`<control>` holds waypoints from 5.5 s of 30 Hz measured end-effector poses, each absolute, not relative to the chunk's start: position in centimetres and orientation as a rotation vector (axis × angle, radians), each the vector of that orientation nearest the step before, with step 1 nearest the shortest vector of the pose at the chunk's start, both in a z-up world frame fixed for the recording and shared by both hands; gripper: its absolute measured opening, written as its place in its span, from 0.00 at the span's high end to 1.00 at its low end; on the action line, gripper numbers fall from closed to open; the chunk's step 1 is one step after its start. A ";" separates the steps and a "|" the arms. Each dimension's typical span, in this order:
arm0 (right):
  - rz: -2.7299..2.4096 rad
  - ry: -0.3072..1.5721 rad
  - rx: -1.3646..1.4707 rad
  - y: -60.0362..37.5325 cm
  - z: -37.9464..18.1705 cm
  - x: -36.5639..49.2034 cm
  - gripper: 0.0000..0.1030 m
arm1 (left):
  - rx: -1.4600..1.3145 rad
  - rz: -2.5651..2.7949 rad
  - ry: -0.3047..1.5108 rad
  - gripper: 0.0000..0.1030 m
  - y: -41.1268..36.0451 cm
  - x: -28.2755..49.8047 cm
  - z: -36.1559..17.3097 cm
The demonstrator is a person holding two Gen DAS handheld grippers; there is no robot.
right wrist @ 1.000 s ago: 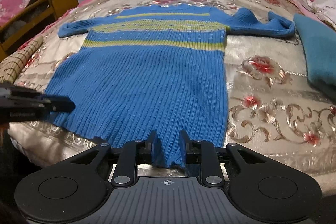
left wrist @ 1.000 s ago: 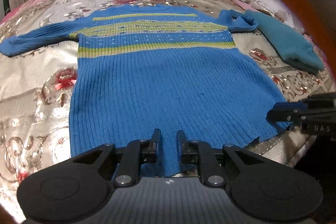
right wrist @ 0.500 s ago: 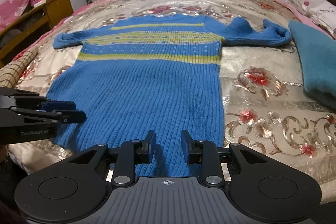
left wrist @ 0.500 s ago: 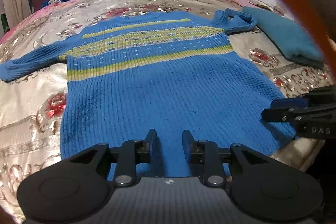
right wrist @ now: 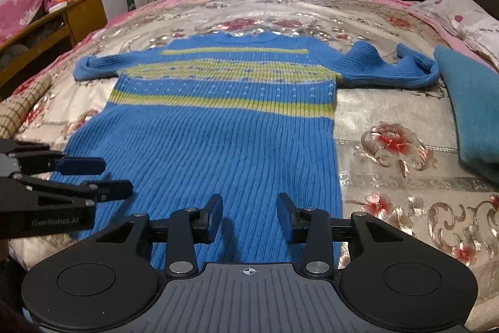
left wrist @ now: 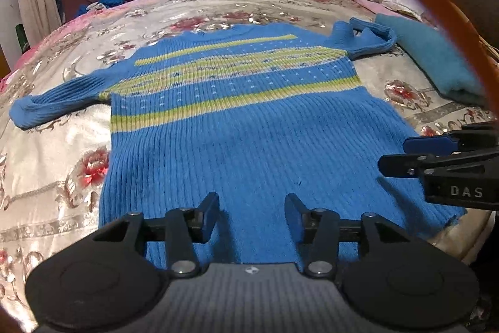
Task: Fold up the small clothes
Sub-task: 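Open both grippers, releasing the hem, and lift them off the sweater, then move the right gripper to the sleeve cuff by the teal cloth and grasp it, then carry the held sleeve across the sweater body with the right gripper and release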
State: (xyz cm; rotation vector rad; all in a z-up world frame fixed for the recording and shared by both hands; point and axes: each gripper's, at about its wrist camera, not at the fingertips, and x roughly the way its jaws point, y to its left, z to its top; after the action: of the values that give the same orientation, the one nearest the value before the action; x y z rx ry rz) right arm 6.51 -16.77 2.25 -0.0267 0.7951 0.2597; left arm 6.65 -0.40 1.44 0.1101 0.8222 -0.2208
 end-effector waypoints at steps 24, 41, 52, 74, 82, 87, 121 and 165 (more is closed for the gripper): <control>0.155 0.729 0.015 -18.6 2.5 7.7 0.50 | 0.128 -0.195 0.826 0.36 -2.6 8.4 1.8; 0.157 0.697 0.054 -19.4 3.3 8.5 0.45 | 0.101 -0.190 0.812 0.36 -2.8 9.8 2.6; 0.127 0.626 0.053 -20.6 4.5 10.8 0.27 | 0.088 -0.186 0.807 0.35 -3.2 12.2 2.7; 0.009 0.628 0.192 -27.5 2.7 17.0 0.32 | 0.062 -0.260 0.816 0.35 -8.4 19.2 1.0; -0.042 0.537 0.106 -28.8 4.2 19.0 0.32 | 0.064 -0.292 0.809 0.34 -9.2 20.1 0.4; -0.125 0.533 -0.027 -30.2 5.4 23.9 0.32 | 0.046 -0.310 0.793 0.34 -9.5 20.9 0.7; 0.081 0.583 0.236 -28.4 10.5 32.2 0.94 | -0.039 -0.332 0.759 0.29 -5.5 20.0 1.7; 0.400 0.644 0.232 -3.0 6.0 29.7 0.94 | -0.201 -0.123 0.767 0.29 8.4 13.8 0.4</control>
State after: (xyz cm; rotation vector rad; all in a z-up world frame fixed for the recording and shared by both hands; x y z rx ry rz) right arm 29.65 -2.96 5.96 0.2321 0.6438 0.3998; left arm 13.76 8.41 0.43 -0.2007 0.7668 -0.1230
